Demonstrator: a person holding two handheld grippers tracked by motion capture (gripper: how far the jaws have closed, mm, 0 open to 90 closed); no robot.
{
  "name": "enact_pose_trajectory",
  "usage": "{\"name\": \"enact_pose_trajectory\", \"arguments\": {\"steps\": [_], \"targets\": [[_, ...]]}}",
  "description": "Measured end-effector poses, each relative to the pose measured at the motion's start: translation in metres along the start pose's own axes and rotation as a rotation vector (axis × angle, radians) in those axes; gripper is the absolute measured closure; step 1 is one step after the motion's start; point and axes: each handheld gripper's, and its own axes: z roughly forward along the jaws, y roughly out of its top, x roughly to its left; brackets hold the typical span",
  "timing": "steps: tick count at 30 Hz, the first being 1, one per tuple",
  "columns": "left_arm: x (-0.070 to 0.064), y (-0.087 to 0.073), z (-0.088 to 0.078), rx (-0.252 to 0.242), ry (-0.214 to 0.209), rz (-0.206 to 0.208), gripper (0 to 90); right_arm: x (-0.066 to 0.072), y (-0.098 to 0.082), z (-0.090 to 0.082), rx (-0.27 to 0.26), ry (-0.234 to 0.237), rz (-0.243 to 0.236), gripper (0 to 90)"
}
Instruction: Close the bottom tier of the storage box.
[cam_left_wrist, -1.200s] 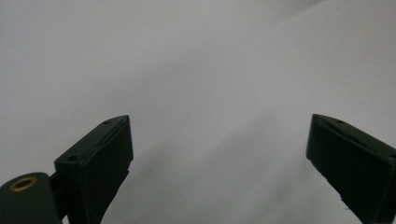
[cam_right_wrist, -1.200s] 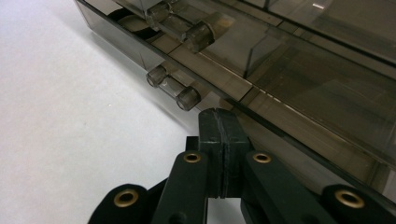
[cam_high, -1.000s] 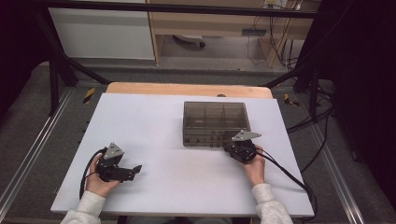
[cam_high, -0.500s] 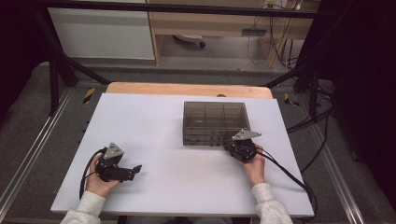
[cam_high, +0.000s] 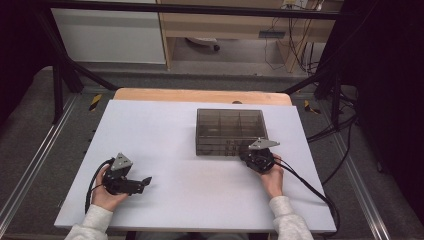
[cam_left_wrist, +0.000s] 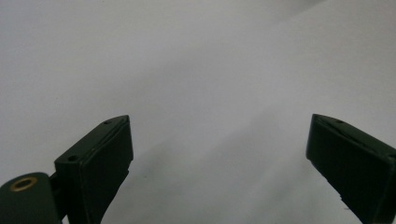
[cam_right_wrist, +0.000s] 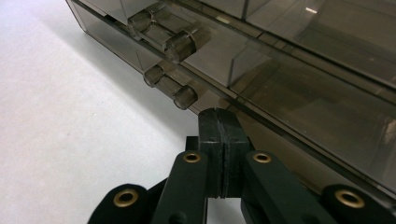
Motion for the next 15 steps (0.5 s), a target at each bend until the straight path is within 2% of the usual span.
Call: {"name": "enact_pose_trajectory", "arguments": {"steps": [8,15], "targets": [[0.000,0.000,-0.001,0.000,0.002,-0.001,7.2,0.003,0.001,-0.007,-0.004,0.009,-0.003,84.3],[0.000,0.000,0.000,-0.001,-0.001,0.000,7.2,0.010,0.000,-0.018,-0.023,0.034,0.017,65.8]]}}
